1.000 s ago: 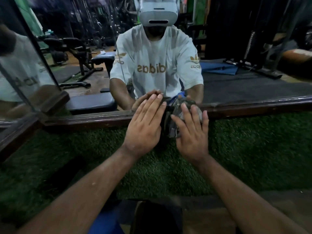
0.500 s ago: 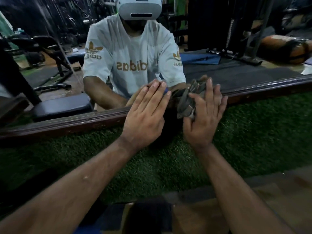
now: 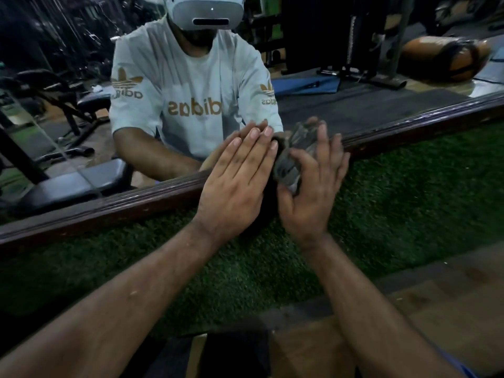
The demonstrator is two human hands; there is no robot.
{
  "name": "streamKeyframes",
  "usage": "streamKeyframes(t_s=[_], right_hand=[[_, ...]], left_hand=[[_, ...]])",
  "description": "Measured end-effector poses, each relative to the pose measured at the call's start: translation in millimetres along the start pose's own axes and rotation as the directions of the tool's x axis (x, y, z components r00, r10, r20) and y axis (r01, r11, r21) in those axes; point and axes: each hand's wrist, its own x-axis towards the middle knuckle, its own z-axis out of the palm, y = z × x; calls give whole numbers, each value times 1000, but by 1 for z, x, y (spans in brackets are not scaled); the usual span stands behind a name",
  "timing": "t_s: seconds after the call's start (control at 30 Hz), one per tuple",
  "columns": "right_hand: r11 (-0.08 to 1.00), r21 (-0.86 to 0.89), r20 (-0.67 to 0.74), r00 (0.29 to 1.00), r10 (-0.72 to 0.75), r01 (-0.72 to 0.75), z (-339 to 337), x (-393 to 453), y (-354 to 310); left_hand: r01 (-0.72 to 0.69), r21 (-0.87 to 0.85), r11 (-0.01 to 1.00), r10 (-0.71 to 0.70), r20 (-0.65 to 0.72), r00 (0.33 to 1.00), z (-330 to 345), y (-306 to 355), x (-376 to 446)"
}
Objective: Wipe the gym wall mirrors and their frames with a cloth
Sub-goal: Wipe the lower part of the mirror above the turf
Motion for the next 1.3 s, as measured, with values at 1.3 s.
streamKeyframes(t_s=[1.3], right_hand=[[998,-36,-23,999,-43,42,-80,54,153]], left_hand=[[-39,-29,999,39,4,999,46,95,116]])
